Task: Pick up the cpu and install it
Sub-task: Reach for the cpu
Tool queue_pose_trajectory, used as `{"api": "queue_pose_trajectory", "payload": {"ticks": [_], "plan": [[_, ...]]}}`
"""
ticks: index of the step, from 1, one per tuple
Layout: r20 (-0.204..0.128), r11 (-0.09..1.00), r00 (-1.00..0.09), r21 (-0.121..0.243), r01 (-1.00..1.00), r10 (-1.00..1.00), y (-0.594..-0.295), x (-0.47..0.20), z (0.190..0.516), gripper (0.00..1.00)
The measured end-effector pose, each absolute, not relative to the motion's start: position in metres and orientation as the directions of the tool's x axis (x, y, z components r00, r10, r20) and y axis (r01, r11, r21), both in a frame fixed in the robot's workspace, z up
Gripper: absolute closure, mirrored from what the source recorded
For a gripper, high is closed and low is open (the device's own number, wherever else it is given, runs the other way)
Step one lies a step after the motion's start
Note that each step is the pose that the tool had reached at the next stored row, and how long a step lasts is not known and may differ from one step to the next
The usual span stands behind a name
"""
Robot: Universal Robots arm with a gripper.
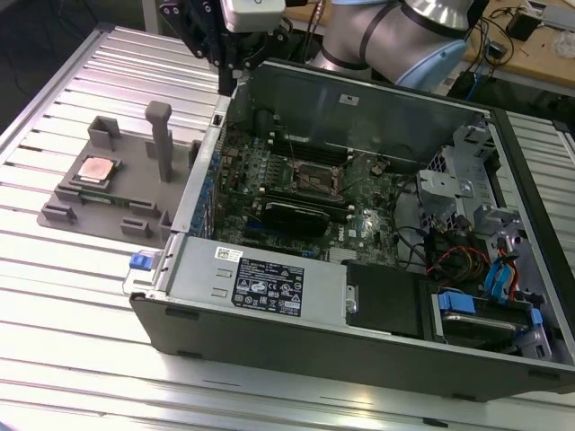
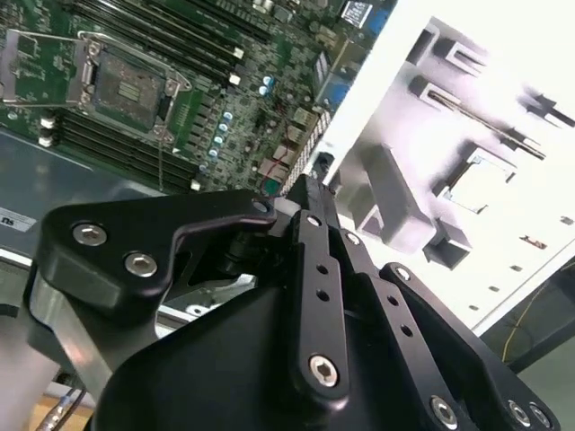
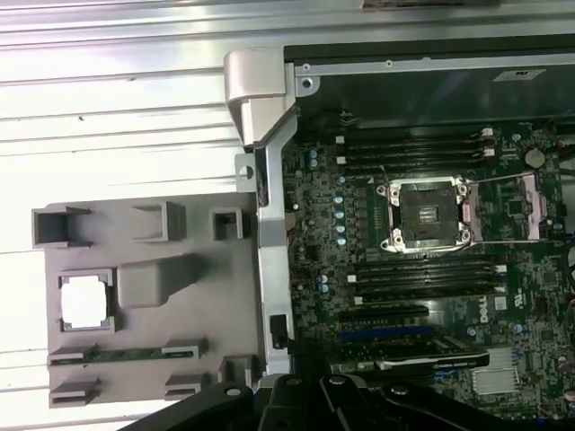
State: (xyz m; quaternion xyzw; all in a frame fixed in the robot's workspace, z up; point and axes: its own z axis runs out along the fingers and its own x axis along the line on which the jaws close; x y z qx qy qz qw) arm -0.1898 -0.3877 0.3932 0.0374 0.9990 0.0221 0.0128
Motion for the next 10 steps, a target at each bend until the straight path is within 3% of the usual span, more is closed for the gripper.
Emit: {"api": "queue_pose_trajectory", "payload": {"ticks": [10], "plan": [[-0.025,0.996,-0.997,0.045,0.074,0.075,-0.381,-0.223,0.392,0.89]]}}
